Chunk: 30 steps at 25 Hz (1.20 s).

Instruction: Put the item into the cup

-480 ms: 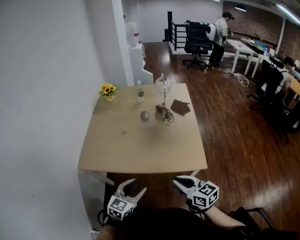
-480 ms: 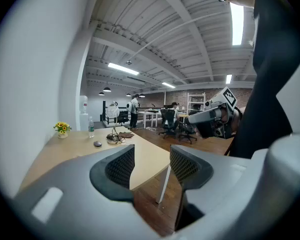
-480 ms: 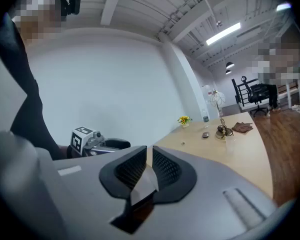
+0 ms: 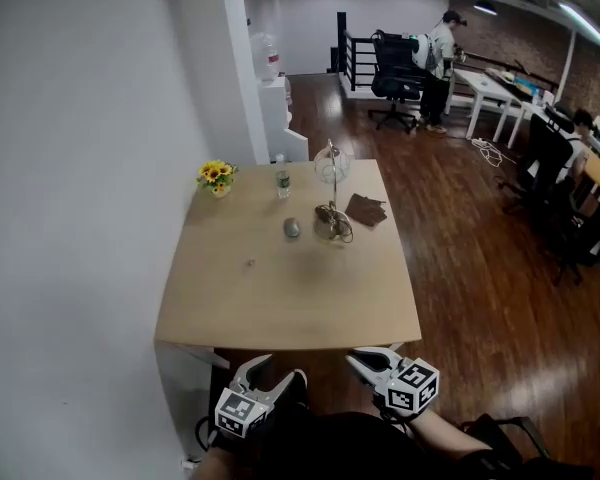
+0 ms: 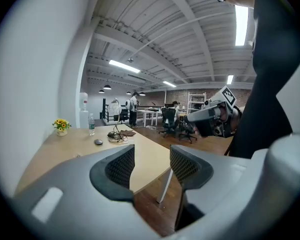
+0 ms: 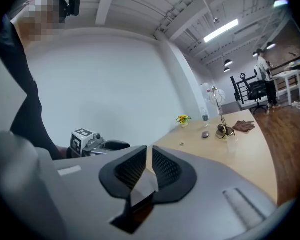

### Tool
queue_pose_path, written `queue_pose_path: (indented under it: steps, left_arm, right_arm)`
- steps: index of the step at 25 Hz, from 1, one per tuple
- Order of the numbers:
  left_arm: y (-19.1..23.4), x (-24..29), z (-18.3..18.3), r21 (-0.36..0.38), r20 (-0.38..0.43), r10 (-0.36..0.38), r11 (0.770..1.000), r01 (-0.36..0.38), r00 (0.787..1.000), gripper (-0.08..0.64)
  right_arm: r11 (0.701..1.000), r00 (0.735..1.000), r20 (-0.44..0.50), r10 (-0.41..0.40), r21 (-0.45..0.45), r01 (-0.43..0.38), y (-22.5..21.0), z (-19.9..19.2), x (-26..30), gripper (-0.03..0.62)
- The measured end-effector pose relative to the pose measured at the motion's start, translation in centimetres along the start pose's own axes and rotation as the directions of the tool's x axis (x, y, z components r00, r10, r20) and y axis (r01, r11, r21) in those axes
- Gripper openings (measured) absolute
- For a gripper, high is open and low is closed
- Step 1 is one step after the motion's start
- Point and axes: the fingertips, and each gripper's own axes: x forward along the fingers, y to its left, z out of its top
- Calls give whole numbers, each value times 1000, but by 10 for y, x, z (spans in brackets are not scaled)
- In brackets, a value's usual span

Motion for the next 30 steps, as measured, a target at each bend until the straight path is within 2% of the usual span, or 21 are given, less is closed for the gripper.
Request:
queue_pose_path:
  steps: [6, 13, 19, 24, 30]
  left_arm:
    - [45, 28, -4, -11, -10, -35, 999, 35, 999, 216]
    - [131, 67, 7, -7, -4, -53, 999, 53, 999, 216]
    - [193, 90, 16, 13, -29, -104, 994, 104, 994, 216]
    - [234, 108, 21, 33, -38, -110, 993, 111, 993, 216]
    - [266, 125, 13, 17, -59, -92, 995, 93, 994, 216]
  right_arm:
    - [1000, 1000, -9, -24, -19, 24, -25, 21, 45, 44]
    - [998, 998, -29, -57, -9, 57, -71, 47, 114, 44]
    - [995, 995, 9, -98, -3, 98, -102, 84, 168, 44]
    - [991, 991, 26, -132, 35, 131, -120, 97, 191, 44]
    - [987, 987, 11, -158, 26, 157, -142, 99, 207, 44]
